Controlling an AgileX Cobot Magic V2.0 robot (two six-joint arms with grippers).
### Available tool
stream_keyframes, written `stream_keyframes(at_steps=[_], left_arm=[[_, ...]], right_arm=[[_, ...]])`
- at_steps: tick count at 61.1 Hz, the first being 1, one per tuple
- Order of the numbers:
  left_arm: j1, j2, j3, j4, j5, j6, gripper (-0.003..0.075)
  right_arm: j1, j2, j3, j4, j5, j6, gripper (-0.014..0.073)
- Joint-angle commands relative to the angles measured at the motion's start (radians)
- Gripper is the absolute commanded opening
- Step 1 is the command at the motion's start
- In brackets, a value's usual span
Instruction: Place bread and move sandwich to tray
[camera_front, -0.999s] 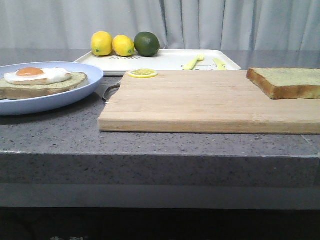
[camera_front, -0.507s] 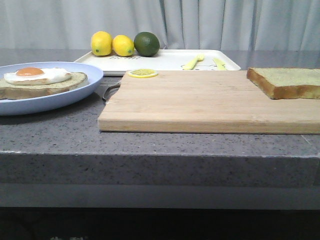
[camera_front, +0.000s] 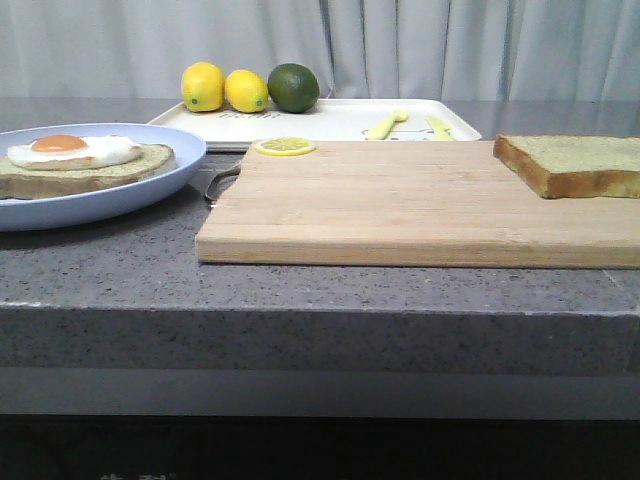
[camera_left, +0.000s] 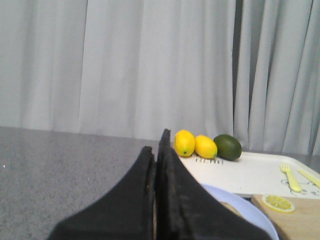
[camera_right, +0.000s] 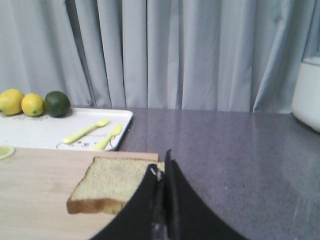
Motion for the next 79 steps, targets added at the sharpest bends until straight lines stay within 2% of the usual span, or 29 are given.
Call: stream_keyframes(at_steps=[1, 15, 27, 37, 65, 68, 72, 76, 79], left_arm=[[-0.003, -0.004, -0.119, -0.008, 0.009, -0.007, -0.0018], [-0.003, 0.122, -0.386, -0.008, 0.259, -0.007, -0.0018], [-0.003, 0.287, -0.546, -0.006, 0.45, -0.007, -0.0018], [-0.003, 0.369, -0.552, -0.004, 0.465, 0.0, -0.0018], [-0.003, 0.454, -0.474, 0.014, 0.454, 0.0, -0.0017], [-0.003, 0.464, -0.474, 0.029, 0.461, 0.0, -0.0017], [-0.003, 0.477, -0.474, 0.055, 0.464, 0.0, -0.0003], [-0.003, 0.482, -0.474, 0.068, 0.464, 0.0, 0.0037], [-0.003, 0.487, -0.474, 0.077, 0.464, 0.0, 0.0099]], right_arm=[[0.003, 0.033, -0.12, -0.002, 0.013, -0.004, -0.0067], [0.003, 0.196, -0.368, -0.01, 0.213, -0.004, -0.0067], [0.003, 0.365, -0.512, -0.01, 0.387, -0.004, -0.0067], [0.003, 0.473, -0.525, -0.01, 0.449, -0.004, -0.0067], [0.003, 0.653, -0.525, -0.03, 0.495, -0.005, -0.0061], [0.003, 0.671, -0.525, -0.04, 0.507, -0.005, -0.0033], [0.003, 0.69, -0.525, -0.046, 0.524, -0.005, 0.0048], [0.003, 0.707, -0.525, -0.046, 0.534, -0.005, 0.0176], [0.003, 0.719, -0.525, -0.046, 0.536, -0.005, 0.0297]])
